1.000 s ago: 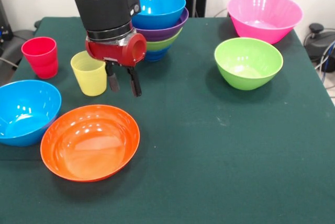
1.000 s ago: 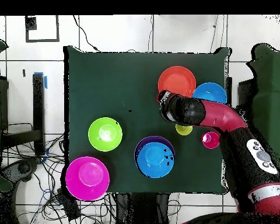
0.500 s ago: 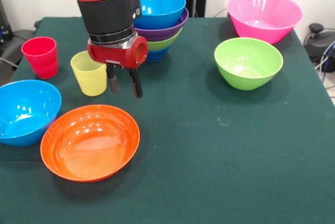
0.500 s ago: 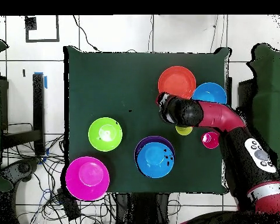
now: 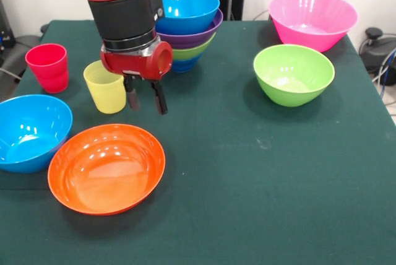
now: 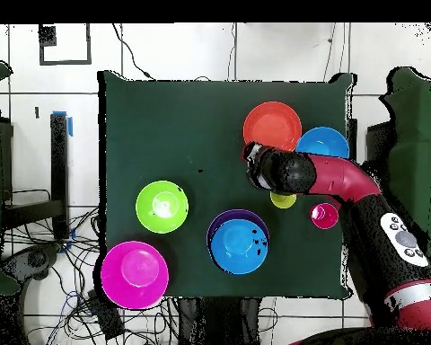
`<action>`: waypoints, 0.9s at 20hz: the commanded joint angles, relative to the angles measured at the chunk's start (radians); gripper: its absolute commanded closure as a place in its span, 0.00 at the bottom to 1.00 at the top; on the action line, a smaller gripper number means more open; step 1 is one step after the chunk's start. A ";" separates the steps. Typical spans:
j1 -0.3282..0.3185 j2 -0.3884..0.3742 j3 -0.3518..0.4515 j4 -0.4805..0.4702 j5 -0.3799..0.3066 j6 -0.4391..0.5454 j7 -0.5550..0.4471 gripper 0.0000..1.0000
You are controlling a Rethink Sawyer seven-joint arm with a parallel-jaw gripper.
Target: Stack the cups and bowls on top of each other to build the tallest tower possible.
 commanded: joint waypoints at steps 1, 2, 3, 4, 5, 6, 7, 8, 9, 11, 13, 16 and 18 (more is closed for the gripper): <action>-0.004 0.037 0.089 -0.053 -0.128 0.207 -0.472 0.00; -0.003 0.038 0.094 -0.057 -0.136 0.217 -0.494 0.00; -0.004 0.040 0.101 -0.060 -0.149 0.223 -0.520 0.00; -0.002 0.038 0.100 -0.058 -0.157 0.226 -0.527 0.00; -0.001 0.036 0.099 -0.055 -0.166 0.229 -0.534 0.00; 0.001 0.035 0.103 -0.053 -0.177 0.226 -0.546 0.00; 0.002 0.032 0.101 -0.049 -0.184 0.220 -0.542 0.00; 0.002 0.030 0.104 -0.046 -0.191 0.219 -0.554 0.00; 0.003 0.029 0.108 -0.043 -0.198 0.218 -0.566 0.00; 0.004 0.025 0.106 -0.038 -0.212 0.217 -0.587 0.00; 0.008 0.019 0.099 -0.031 -0.236 0.211 -0.613 0.00; 0.013 0.016 0.087 -0.018 -0.262 0.190 -0.622 0.00; 0.017 0.007 0.081 -0.007 -0.270 0.174 -0.608 0.00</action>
